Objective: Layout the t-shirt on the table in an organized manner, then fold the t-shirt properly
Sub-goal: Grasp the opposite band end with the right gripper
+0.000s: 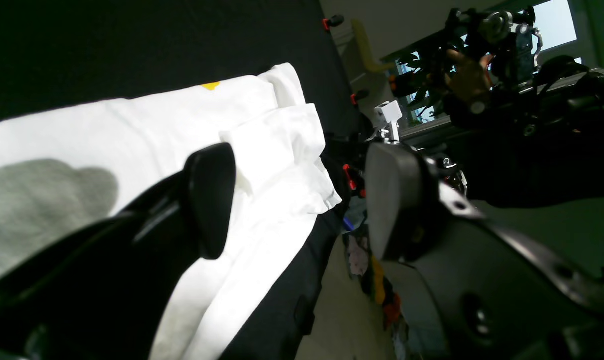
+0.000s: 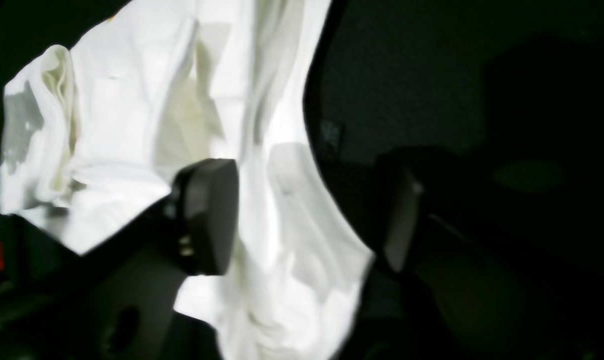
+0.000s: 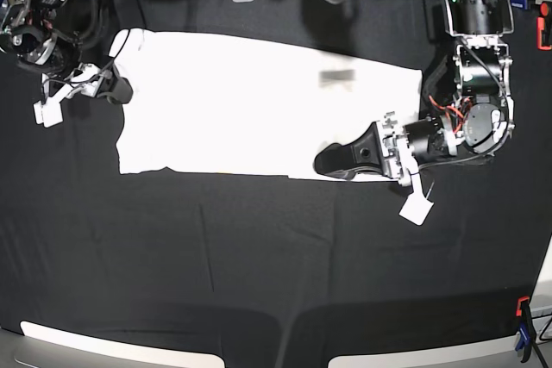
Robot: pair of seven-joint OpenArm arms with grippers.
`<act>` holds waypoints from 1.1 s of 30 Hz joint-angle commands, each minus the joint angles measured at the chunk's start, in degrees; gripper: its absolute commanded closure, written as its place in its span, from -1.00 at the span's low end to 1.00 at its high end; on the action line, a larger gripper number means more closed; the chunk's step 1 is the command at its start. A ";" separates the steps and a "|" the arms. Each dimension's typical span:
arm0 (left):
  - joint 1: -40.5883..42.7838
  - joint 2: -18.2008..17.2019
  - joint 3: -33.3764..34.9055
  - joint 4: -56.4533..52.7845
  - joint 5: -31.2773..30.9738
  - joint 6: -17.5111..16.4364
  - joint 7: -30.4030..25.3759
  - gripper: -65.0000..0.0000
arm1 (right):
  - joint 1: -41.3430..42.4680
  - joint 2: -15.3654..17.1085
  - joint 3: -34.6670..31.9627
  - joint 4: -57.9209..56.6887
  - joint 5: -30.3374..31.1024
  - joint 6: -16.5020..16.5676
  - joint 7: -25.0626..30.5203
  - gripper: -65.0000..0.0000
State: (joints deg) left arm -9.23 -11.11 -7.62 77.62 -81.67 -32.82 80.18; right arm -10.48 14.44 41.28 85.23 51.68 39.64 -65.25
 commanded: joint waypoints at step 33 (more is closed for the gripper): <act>-1.22 -0.17 -0.17 1.01 -1.97 -0.22 -0.18 -0.18 | 1.49 1.62 0.39 1.01 20.55 0.36 -0.39 -0.37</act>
State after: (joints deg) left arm -9.23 -11.11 -7.62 77.62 -81.69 -32.82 80.18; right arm -9.67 15.07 41.36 85.27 70.37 39.64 -66.57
